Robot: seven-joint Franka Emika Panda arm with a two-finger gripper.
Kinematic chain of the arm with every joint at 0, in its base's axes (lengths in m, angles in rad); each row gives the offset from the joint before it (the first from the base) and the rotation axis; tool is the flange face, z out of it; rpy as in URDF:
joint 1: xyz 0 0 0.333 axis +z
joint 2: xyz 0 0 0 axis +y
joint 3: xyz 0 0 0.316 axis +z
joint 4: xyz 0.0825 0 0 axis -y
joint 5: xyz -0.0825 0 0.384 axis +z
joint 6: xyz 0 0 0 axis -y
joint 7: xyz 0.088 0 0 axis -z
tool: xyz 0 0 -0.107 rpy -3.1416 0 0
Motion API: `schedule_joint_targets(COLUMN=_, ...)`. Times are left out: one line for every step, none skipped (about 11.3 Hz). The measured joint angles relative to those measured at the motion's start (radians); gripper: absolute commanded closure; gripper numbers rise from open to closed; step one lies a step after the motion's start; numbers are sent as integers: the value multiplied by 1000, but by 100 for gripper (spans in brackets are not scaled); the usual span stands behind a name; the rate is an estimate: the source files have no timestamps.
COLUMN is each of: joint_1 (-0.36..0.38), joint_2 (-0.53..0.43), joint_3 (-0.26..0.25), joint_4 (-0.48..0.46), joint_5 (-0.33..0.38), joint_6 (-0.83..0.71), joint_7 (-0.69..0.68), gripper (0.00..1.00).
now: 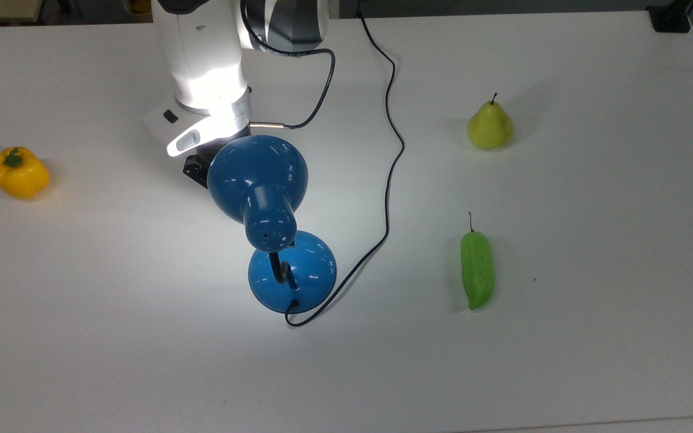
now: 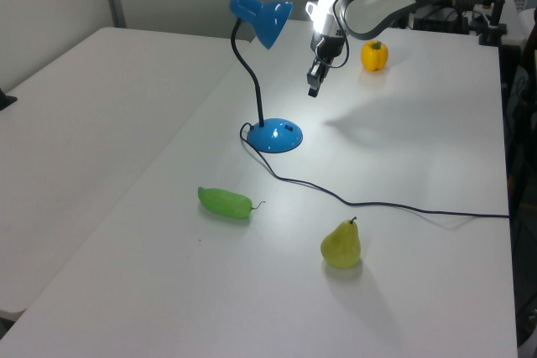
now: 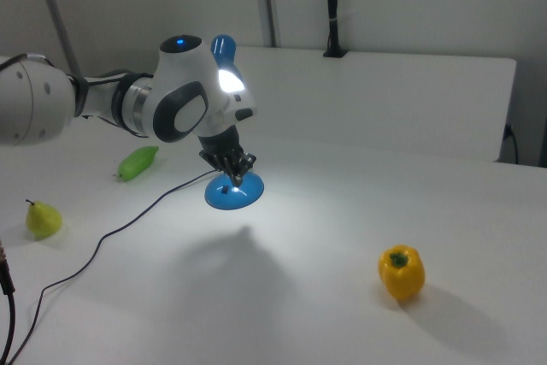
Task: Turn off lamp
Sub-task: 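Move the gripper down toward the switch on the blue lamp base, then press the switch on the lamp base with the closed gripper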
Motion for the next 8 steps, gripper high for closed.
schedule_joint_targets(joint_1=13, joint_2=0, joint_3=0, joint_4=0, joint_5=0, joint_6=0, joint_7=0, gripper=100)
schedule_joint_targets(joint_1=23, joint_2=2, joint_3=0, joint_4=-1, joint_5=0, joint_6=0, joint_7=1, gripper=100)
schedule_joint_targets(joint_1=33, joint_2=5, joint_3=0, joint_4=-1, joint_5=0, joint_6=1, joint_7=4, gripper=100)
schedule_joint_targets(joint_1=43, joint_2=11, joint_3=0, joint_4=-2, joint_5=0, joint_6=4, joint_7=5, gripper=100)
schedule_joint_targets(joint_1=54, joint_2=22, joint_3=0, joint_4=-4, joint_5=1, joint_6=20, joint_7=6, gripper=100)
schedule_joint_targets(joint_1=64, joint_2=37, joint_3=0, joint_4=-5, joint_5=1, joint_6=44, joint_7=10, gripper=100)
schedule_joint_targets(joint_1=69, joint_2=50, joint_3=0, joint_4=-5, joint_5=1, joint_6=64, joint_7=19, gripper=100)
schedule_joint_targets(joint_1=72, joint_2=62, joint_3=0, joint_4=-5, joint_5=1, joint_6=79, joint_7=23, gripper=100)
